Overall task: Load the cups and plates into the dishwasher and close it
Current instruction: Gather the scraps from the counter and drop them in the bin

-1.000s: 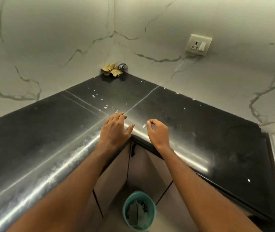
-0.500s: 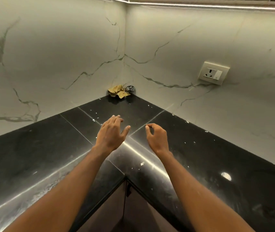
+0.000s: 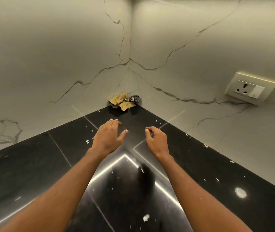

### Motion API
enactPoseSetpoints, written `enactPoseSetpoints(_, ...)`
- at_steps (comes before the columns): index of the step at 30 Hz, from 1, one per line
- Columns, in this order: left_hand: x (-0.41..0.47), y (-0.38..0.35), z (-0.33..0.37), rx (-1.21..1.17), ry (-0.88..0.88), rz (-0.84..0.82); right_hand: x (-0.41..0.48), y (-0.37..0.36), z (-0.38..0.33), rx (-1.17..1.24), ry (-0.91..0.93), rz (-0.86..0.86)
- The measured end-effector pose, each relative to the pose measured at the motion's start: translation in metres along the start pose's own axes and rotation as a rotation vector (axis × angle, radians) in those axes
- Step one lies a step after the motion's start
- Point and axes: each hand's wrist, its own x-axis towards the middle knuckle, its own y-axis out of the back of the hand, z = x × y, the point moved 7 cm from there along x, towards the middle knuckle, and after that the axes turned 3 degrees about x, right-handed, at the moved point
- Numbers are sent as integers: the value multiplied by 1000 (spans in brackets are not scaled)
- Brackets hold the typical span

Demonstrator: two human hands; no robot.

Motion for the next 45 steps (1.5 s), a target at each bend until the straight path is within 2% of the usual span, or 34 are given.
enactPoseSetpoints(10, 202, -111, -108, 62, 80, -69, 182, -117, 56, -84, -9, -105)
enactPoseSetpoints(18, 299, -179, -166, 210, 97, -60, 296, -181, 81, -316, 105, -127)
enactPoseSetpoints(21, 310, -191, -161, 258, 78, -34, 319, -196, 84, -403, 136, -120)
enactPoseSetpoints(29, 310, -209, -169, 110, 280, -135, 329, -213, 94, -575, 69, -123)
enactPoseSetpoints(33, 304, -210, -170, 20, 250, -182, 322, -215, 100, -518, -3, -157)
enactPoseSetpoints(39, 282, -212, -170, -96, 283, -272, 308, -213, 93, -534, 30, -172)
enactPoseSetpoints(45, 259, -194, -152, -213, 322, -235, 284, -184, 93, -440, -29, -100)
